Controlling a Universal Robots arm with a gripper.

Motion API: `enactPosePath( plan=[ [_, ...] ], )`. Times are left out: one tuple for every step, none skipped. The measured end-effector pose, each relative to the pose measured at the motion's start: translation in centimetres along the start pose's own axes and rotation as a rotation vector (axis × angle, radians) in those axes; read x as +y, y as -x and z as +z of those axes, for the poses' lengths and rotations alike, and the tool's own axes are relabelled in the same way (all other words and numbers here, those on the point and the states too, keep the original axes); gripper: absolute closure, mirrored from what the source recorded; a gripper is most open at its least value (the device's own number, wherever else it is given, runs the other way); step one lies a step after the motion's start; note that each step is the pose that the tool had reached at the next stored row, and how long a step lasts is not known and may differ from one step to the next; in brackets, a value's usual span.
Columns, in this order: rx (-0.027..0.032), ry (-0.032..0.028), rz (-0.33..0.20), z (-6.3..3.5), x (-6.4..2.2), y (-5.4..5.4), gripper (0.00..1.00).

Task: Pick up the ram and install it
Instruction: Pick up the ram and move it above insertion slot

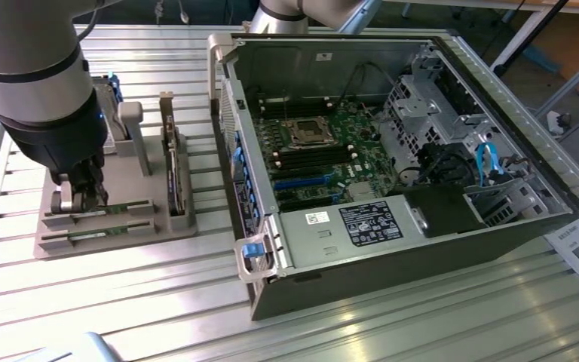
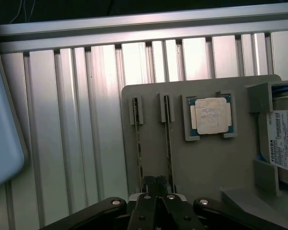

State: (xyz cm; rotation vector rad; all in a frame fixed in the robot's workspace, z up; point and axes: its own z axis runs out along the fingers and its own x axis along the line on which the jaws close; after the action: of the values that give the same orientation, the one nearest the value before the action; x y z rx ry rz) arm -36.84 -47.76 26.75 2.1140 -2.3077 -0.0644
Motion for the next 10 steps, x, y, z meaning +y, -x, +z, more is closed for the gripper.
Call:
enactPosePath(
  plan=[
    [0.0001, 0.0001, 0.000, 0.03, 0.00, -0.16, 0.90],
    [0.0001, 0.0000, 0.000, 0.07, 0.00, -0.27, 0.90],
    [0.0000, 0.0000, 0.000, 0.14, 0.01, -0.39, 0.90],
    [-0.0001, -0.0001, 0.000, 0.20, 0.01, -0.43, 0.90],
    [-0.0002, -0.0002, 0.000, 0.29, 0.02, -0.47, 0.90],
    [-0.0001, -0.0001, 0.000, 0.35, 0.02, -0.51, 0.90],
    [0.0000, 0.0000, 0.000, 0.45, 0.03, -0.57, 0.90],
    [0.0000, 0.0000, 0.000, 0.53, 0.03, -0.61, 0.90],
    [-0.0001, -0.0001, 0.000, 0.65, 0.03, -0.66, 0.90],
    [0.0000, 0.0000, 0.000, 0.76, 0.03, -0.71, 0.90]
  ],
)
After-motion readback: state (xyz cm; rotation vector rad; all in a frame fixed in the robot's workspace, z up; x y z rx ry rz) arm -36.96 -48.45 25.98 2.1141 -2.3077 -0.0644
